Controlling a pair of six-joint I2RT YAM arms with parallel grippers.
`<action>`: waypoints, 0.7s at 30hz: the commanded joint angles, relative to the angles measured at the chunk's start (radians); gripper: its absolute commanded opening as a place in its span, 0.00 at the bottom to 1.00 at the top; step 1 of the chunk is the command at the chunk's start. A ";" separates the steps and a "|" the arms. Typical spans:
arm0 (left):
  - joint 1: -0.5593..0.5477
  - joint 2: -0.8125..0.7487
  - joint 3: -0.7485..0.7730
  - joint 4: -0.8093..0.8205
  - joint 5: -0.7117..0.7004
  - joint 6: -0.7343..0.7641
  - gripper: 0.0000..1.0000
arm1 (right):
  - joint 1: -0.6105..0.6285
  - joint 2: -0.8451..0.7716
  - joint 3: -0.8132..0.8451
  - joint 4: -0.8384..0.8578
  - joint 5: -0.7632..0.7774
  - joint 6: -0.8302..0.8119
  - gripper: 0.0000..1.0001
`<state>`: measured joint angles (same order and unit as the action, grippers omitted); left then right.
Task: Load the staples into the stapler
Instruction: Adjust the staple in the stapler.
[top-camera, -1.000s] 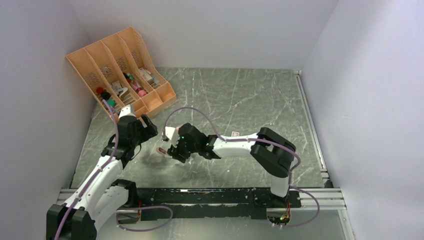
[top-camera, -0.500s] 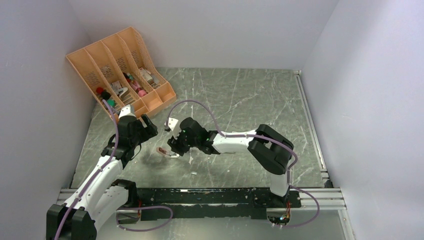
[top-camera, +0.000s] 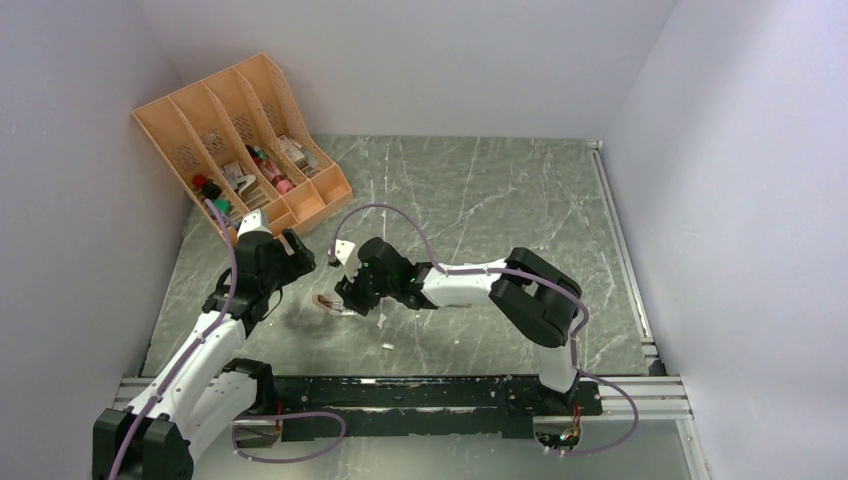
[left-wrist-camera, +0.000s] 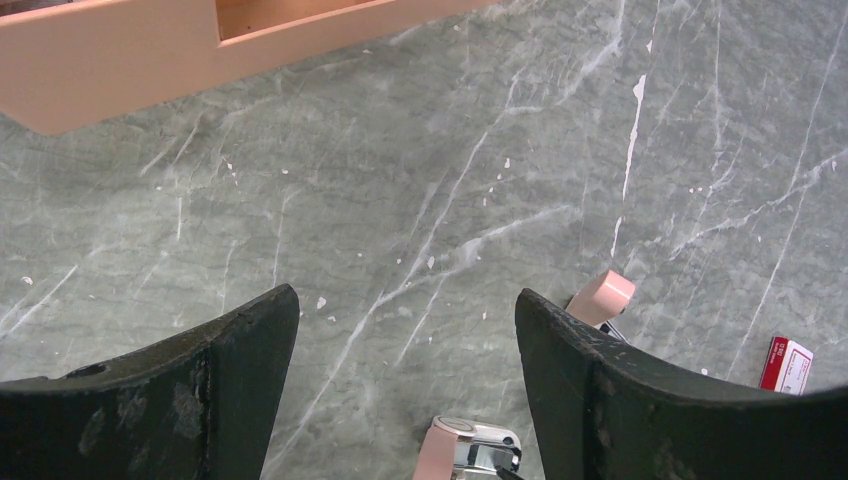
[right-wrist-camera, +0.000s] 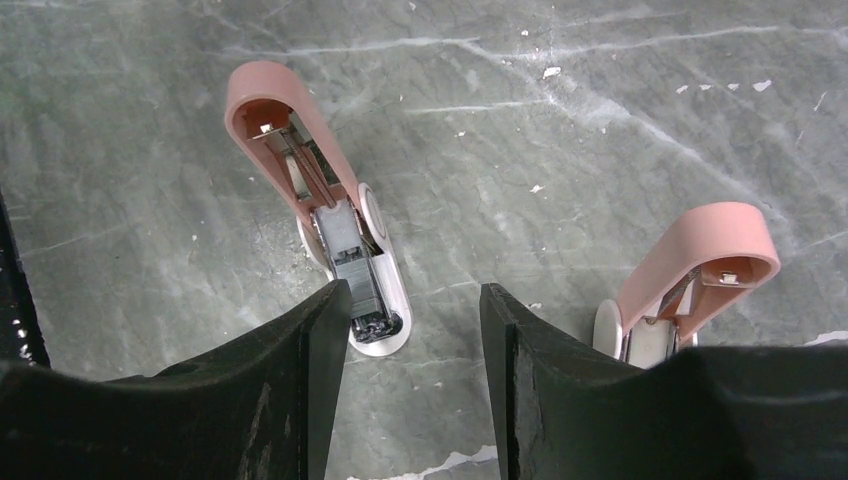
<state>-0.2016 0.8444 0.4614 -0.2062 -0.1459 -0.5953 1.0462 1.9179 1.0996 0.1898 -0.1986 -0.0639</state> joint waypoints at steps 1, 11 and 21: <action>0.007 -0.009 0.014 0.024 0.011 0.000 0.83 | -0.002 0.030 0.021 -0.008 -0.001 -0.001 0.54; 0.007 -0.007 0.015 0.026 0.011 0.000 0.83 | -0.002 0.034 0.010 -0.009 0.001 -0.004 0.53; 0.007 -0.006 0.020 0.019 0.009 0.001 0.83 | -0.001 -0.030 -0.009 0.055 -0.013 0.007 0.53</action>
<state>-0.2016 0.8444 0.4614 -0.2066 -0.1459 -0.5953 1.0462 1.9400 1.0996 0.1921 -0.1986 -0.0639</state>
